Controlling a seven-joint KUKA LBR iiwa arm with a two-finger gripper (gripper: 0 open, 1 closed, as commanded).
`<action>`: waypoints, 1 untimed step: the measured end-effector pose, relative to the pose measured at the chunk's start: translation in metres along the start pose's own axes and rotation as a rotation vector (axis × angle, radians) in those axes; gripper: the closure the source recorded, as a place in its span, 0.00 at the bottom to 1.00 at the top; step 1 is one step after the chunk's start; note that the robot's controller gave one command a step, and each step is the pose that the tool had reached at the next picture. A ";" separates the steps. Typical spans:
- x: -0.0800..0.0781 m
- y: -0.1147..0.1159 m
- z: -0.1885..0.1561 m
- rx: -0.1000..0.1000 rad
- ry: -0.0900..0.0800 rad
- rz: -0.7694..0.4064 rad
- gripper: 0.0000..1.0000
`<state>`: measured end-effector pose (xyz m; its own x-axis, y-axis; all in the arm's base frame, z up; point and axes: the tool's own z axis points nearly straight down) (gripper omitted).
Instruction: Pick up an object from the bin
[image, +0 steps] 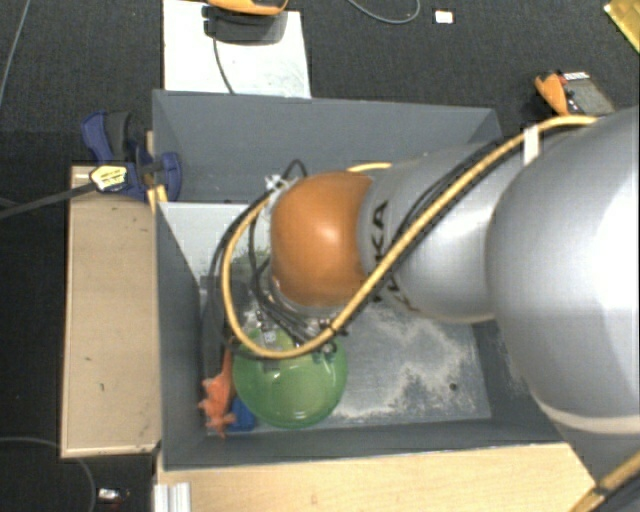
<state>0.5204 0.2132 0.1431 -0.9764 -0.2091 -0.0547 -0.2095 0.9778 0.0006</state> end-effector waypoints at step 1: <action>-0.029 0.000 0.000 0.000 -0.005 -0.264 1.00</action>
Offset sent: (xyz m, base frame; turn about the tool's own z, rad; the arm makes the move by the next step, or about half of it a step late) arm -0.0396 -0.0100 0.1680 0.0141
